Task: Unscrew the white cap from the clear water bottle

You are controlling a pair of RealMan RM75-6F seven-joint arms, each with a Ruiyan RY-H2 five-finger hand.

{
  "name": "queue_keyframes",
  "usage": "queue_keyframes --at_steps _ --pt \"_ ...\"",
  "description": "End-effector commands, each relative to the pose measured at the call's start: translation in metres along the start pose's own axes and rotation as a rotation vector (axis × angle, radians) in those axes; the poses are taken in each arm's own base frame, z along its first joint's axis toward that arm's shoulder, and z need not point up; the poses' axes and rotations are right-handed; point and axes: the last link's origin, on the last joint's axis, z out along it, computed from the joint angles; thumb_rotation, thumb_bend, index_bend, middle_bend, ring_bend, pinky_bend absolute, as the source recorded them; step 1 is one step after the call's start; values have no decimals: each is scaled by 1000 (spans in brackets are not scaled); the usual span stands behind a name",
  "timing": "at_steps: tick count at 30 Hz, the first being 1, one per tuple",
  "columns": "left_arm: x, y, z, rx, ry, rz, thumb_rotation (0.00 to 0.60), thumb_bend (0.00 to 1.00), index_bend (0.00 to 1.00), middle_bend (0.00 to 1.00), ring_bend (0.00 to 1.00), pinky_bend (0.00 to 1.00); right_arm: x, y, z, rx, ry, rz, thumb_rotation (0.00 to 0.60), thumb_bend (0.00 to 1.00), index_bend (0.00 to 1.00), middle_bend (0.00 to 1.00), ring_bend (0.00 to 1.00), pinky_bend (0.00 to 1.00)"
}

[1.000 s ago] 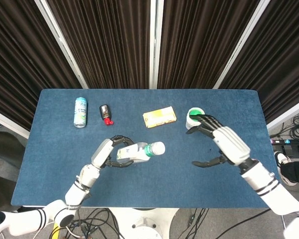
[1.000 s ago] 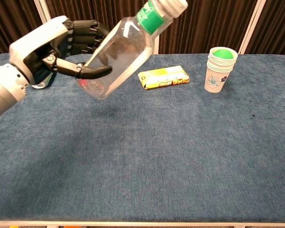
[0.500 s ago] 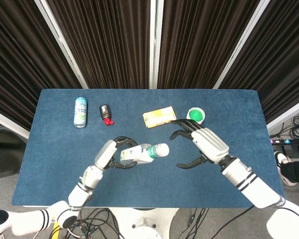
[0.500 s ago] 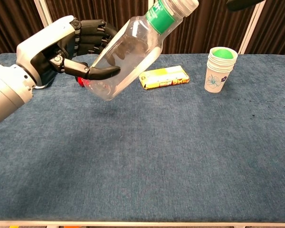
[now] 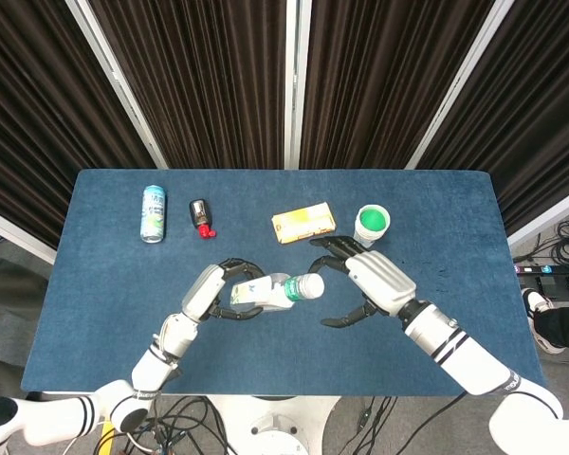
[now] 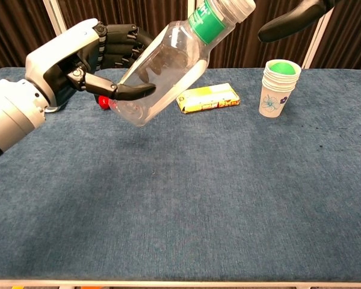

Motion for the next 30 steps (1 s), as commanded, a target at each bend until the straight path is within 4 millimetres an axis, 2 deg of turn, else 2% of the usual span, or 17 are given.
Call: queue_keyframes --at_steps 1,30 --pt "0 0 0 0 -1 -1 600 397 611 609 514 305 1 1 -2 -4 6 -8 513 0 326 57 0 0" --pt "-3 -1 0 9 -17 9 600 396 612 609 514 305 3 1 -11 1 5 -28 514 0 325 56 0 0"
